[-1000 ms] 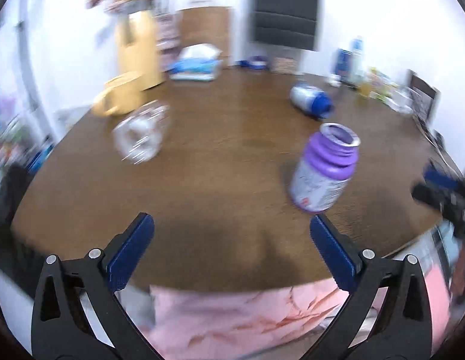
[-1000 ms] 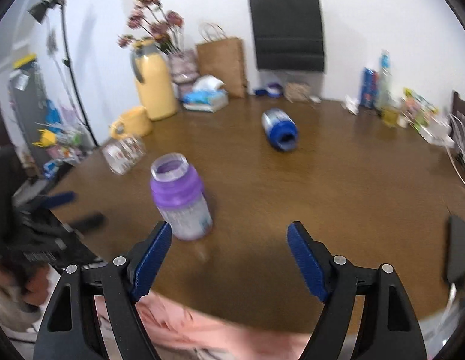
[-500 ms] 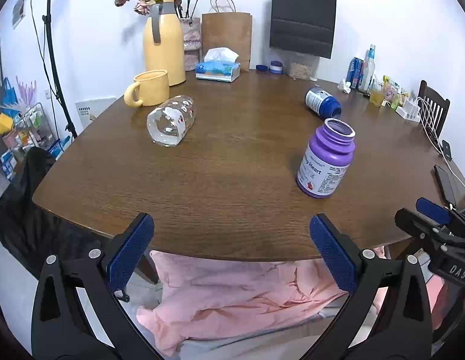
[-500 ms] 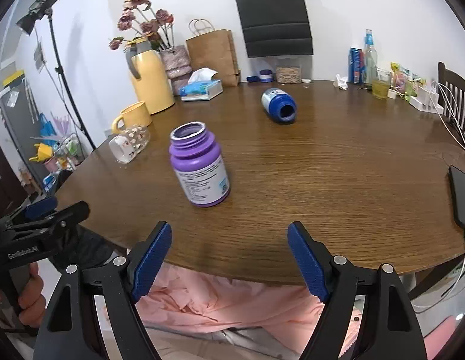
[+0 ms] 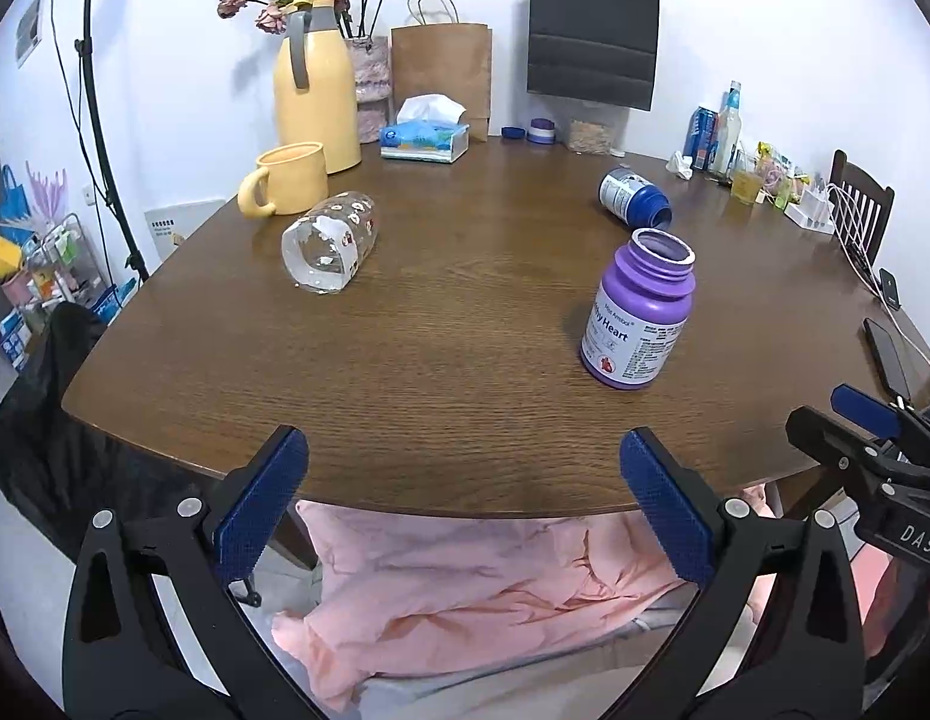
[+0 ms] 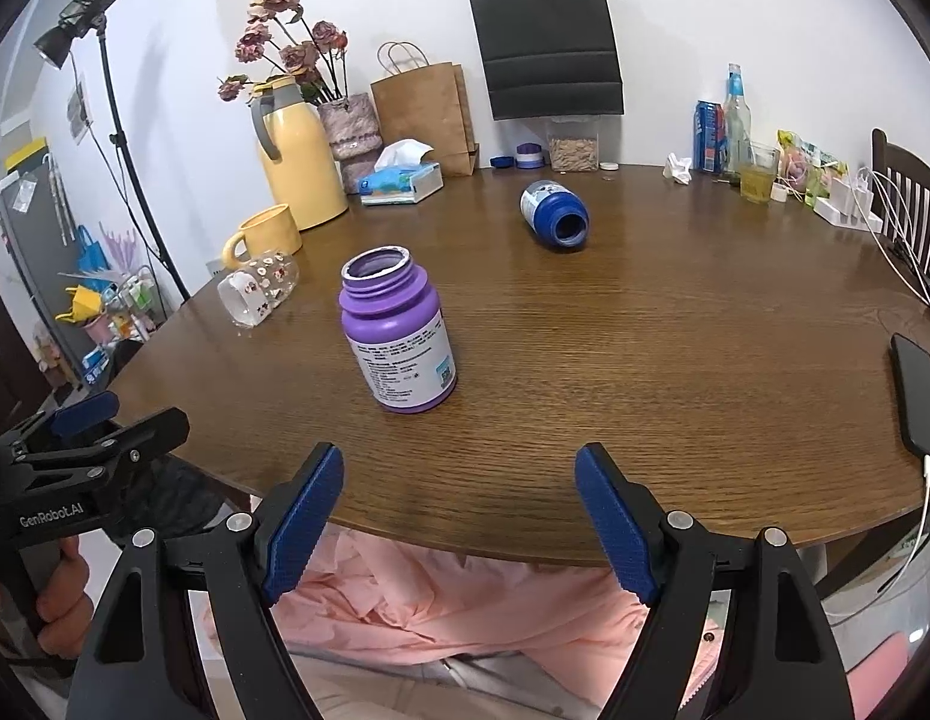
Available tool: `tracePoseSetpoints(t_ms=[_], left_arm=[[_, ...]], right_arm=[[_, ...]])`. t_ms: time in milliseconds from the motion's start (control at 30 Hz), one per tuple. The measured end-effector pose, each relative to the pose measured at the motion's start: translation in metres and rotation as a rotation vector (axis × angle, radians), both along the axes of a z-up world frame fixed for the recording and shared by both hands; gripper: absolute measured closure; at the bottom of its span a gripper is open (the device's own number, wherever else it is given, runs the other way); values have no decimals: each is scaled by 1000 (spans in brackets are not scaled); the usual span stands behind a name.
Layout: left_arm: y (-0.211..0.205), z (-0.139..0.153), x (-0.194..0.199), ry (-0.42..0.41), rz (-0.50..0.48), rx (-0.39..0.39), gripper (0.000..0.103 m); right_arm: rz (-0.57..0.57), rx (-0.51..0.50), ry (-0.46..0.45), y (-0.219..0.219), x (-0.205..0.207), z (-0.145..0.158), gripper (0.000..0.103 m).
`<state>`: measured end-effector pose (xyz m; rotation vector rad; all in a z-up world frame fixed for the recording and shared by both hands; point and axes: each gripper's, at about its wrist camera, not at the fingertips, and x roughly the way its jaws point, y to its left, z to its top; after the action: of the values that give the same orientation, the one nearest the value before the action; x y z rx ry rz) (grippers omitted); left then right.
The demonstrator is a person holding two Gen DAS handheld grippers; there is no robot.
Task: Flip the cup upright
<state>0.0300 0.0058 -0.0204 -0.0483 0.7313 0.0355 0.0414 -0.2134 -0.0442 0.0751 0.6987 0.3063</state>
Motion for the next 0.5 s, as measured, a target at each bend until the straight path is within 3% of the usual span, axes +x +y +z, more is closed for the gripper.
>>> tracePoseSetpoints(t_ms=[500], left_arm=[[-2,2,-3,-8,-1,12,0]], right_arm=[[-1,1,-1,-1,-1,3,19]])
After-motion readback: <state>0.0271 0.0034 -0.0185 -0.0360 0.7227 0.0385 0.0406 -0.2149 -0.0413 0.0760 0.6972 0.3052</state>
